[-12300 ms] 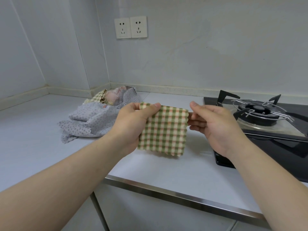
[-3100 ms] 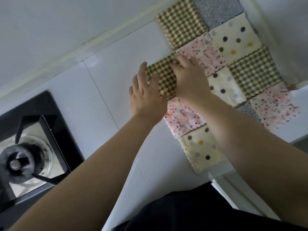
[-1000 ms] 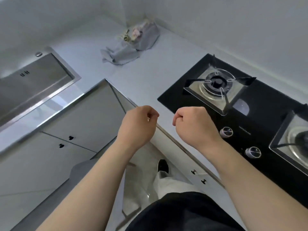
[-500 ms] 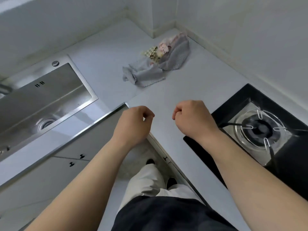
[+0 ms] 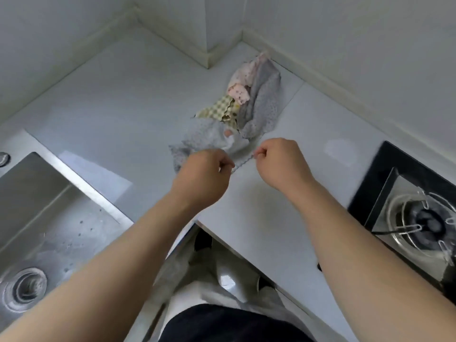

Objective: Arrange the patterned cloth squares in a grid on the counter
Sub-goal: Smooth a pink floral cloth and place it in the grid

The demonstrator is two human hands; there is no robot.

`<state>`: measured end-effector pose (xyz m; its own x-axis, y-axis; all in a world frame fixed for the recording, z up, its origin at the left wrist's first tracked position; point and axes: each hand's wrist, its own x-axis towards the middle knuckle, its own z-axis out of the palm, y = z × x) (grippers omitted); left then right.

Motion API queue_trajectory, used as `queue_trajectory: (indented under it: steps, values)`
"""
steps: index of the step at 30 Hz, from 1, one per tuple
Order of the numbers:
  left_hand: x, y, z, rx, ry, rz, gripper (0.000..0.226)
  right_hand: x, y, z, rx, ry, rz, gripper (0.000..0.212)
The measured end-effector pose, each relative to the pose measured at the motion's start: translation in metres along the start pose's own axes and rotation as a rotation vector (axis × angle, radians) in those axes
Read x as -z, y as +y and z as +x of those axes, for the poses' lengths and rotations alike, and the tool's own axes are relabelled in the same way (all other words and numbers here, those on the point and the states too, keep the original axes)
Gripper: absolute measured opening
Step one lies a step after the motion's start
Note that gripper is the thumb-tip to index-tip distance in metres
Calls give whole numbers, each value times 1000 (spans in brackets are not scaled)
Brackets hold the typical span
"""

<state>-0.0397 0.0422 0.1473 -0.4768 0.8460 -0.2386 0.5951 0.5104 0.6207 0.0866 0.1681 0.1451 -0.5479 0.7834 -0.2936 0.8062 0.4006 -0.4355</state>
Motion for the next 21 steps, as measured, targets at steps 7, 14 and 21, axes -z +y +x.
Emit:
queue_trajectory:
  steps: [7, 14, 21]
  values:
    - [17, -25, 68, -31, -36, -125, 20, -11, -30, 127, 32, 118, -87, 36]
    - [29, -50, 87, 1, 15, -246, 19, -38, -24, 183, 71, -135, -278, 51]
    - [35, -52, 93, -41, -16, -242, 17, -34, -19, 173, 38, -45, -162, 50]
